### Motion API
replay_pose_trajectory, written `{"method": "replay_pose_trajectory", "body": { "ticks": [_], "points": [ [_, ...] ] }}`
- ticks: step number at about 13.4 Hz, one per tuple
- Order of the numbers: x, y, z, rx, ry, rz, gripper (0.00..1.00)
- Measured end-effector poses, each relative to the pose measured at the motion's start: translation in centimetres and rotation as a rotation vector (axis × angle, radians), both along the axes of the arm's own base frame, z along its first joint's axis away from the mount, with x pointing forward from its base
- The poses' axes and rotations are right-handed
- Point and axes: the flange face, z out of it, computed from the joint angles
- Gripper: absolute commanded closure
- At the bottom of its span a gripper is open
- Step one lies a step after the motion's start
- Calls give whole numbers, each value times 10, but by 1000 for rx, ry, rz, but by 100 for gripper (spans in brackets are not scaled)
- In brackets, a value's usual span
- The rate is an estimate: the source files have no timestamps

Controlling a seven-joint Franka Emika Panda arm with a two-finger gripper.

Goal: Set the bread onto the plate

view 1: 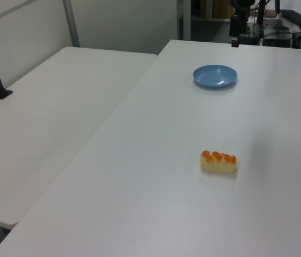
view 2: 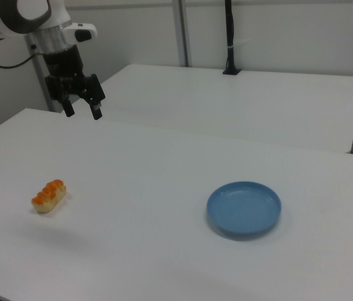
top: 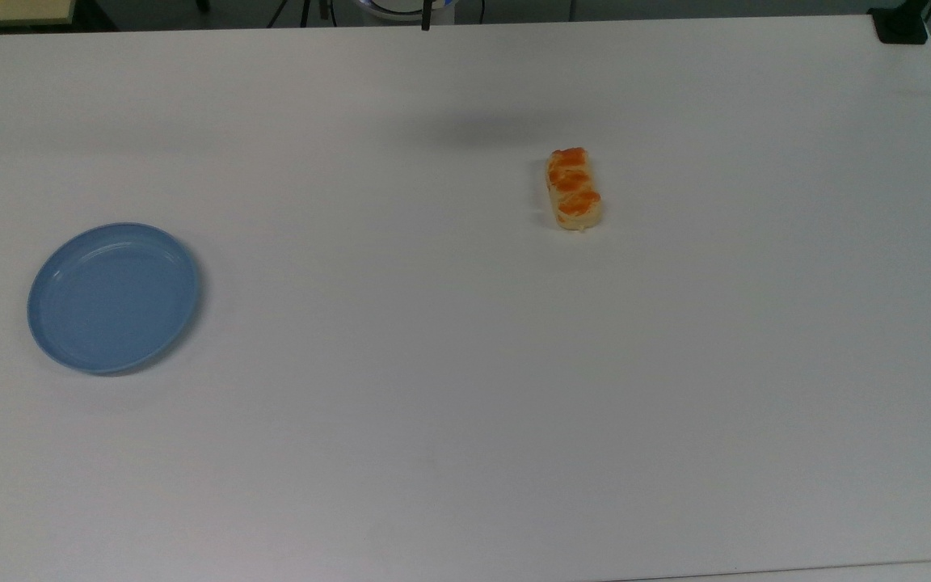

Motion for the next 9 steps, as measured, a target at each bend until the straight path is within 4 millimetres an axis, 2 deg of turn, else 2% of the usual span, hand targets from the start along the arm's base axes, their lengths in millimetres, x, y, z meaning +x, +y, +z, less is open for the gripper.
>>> {"method": "replay_pose_trajectory", "body": {
  "ticks": [9],
  "points": [
    [0, -2, -5, 3, 10, -4, 0]
  ]
}}
